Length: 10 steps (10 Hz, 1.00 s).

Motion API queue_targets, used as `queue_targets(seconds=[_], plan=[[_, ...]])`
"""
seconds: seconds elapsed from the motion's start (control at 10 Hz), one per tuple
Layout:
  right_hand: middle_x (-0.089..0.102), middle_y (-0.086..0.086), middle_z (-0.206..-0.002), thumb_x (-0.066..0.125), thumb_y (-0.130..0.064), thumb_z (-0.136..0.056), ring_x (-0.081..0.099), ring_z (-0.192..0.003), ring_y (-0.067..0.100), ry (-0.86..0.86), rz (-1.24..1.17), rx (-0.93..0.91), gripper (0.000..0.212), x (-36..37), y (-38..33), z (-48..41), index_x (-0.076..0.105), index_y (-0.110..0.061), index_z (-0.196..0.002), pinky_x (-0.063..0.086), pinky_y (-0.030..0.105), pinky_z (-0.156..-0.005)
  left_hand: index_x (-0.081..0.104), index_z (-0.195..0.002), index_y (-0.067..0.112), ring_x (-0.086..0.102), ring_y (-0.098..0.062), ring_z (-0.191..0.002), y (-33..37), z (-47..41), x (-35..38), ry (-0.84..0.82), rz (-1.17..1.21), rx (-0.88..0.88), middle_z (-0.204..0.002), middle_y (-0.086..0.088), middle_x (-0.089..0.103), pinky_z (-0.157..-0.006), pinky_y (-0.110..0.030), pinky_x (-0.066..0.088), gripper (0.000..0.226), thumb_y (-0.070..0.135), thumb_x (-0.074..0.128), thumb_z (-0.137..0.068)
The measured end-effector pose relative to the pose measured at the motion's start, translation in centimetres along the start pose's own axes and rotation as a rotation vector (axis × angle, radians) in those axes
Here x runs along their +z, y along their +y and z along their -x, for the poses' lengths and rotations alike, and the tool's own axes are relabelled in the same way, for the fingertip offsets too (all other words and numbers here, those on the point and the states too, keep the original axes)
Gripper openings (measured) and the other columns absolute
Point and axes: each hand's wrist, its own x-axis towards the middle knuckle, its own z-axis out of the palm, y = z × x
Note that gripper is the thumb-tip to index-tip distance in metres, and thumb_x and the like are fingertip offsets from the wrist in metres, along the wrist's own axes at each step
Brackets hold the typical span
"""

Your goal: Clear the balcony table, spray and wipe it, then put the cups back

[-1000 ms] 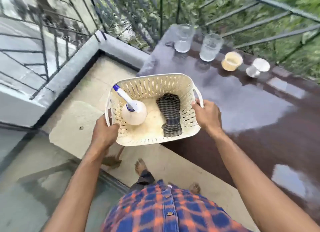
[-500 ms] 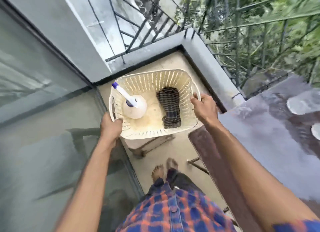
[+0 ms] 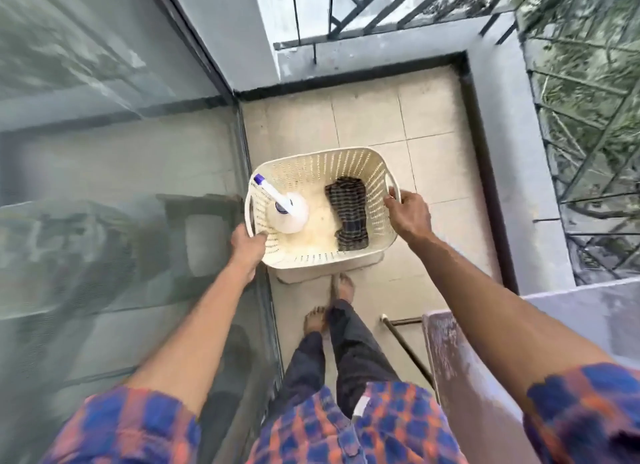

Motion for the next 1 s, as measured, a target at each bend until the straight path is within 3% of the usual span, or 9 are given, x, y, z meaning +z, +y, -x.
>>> queue_targets(seconds=[0.1, 0.4, 0.5, 0.6, 0.7, 0.8, 0.9, 1.0], plan=[[0.069, 0.009, -0.085, 0.054, -0.037, -0.098, 0.065, -0.090, 0.033, -0.048, 0.013, -0.010, 0.030, 1.3, 1.5, -1.7, 0.072, -0.012, -0.097, 0.049, 0.038, -0.077, 0.063, -0.130, 0.015, 0.069, -0.025, -0.106, -1.8, -2.2, 0.7, 0.019, -0.022, -0.034, -0.123, -0.007, 0.071, -0.094, -0.043, 0.057, 0.045, 0.004, 0.060, -0.087], [0.075, 0.002, -0.094, 0.057, -0.035, -0.095, 0.066, -0.091, 0.026, -0.148, 0.060, -0.114, 0.024, 2.4, 3.1, -2.2, 0.072, -0.021, -0.106, 0.053, 0.039, -0.083, 0.064, -0.128, 0.021, 0.067, -0.021, -0.105, -3.8, -3.0, 0.1, -0.004, -0.126, 0.045, -0.113, 0.003, 0.069, -0.093, -0.033, 0.053, 0.041, 0.000, 0.063, -0.092], [0.074, -0.004, -0.094, 0.059, -0.033, -0.090, 0.067, -0.092, 0.022, -0.184, 0.033, -0.084, 0.024, 2.0, 3.1, -2.5, 0.072, -0.025, -0.108, 0.054, 0.038, -0.086, 0.064, -0.105, 0.035, 0.069, -0.022, -0.104, -3.6, -3.5, -0.5, -0.043, -0.154, 0.060, -0.110, 0.002, 0.072, -0.096, -0.041, 0.056, 0.039, 0.000, 0.068, -0.089], [0.074, -0.003, -0.092, 0.060, -0.032, -0.087, 0.068, -0.091, 0.021, -0.200, 0.040, -0.044, 0.024, 1.6, 2.6, -2.1, 0.073, -0.023, -0.105, 0.055, 0.039, -0.085, 0.066, -0.097, 0.034, 0.071, -0.024, -0.102, -2.8, -3.7, -1.1, -0.065, -0.146, 0.075, -0.107, -0.001, 0.075, -0.090, -0.050, 0.059, 0.036, 0.000, 0.069, -0.086], [0.075, -0.004, -0.088, 0.059, -0.036, -0.077, 0.071, -0.088, 0.022, -0.209, 0.000, -0.016, 0.028, 1.5, 2.9, -2.3, 0.073, -0.026, -0.099, 0.058, 0.045, -0.085, 0.067, -0.117, 0.027, 0.070, -0.020, -0.100, -1.9, -3.4, -1.9, 0.003, -0.105, 0.115, -0.106, 0.001, 0.073, -0.085, -0.044, 0.061, 0.043, 0.000, 0.064, -0.083], [0.077, -0.007, -0.089, 0.060, -0.048, -0.067, 0.072, -0.086, 0.018, -0.194, -0.106, -0.022, 0.041, 1.5, 4.4, -3.0, 0.072, -0.034, -0.104, 0.059, 0.049, -0.087, 0.067, -0.118, 0.020, 0.066, -0.014, -0.084, 0.0, -1.9, -2.8, 0.178, -0.022, 0.240, -0.099, 0.004, 0.071, -0.083, -0.032, 0.057, 0.042, 0.003, 0.056, -0.081], [0.074, -0.007, -0.093, 0.064, -0.047, -0.070, 0.069, -0.086, 0.015, -0.117, -0.196, -0.057, 0.044, -0.3, 3.5, 0.0, 0.071, -0.032, -0.111, 0.056, 0.042, -0.084, 0.066, -0.107, 0.024, 0.058, -0.002, -0.072, 2.8, 0.7, -3.3, 0.296, -0.029, 0.453, -0.087, 0.011, 0.065, -0.076, -0.016, 0.049, 0.030, 0.006, 0.055, -0.085], [0.070, -0.007, -0.084, 0.067, -0.034, -0.084, 0.070, -0.081, 0.016, -0.064, -0.219, -0.133, 0.021, -2.3, 3.7, 3.6, 0.071, -0.033, -0.104, 0.050, 0.034, -0.072, 0.069, -0.104, 0.021, 0.058, -0.005, -0.074, 5.0, 3.6, -2.4, 0.262, -0.116, 0.698, -0.084, 0.013, 0.064, -0.070, -0.013, 0.047, 0.022, 0.011, 0.059, -0.088]])
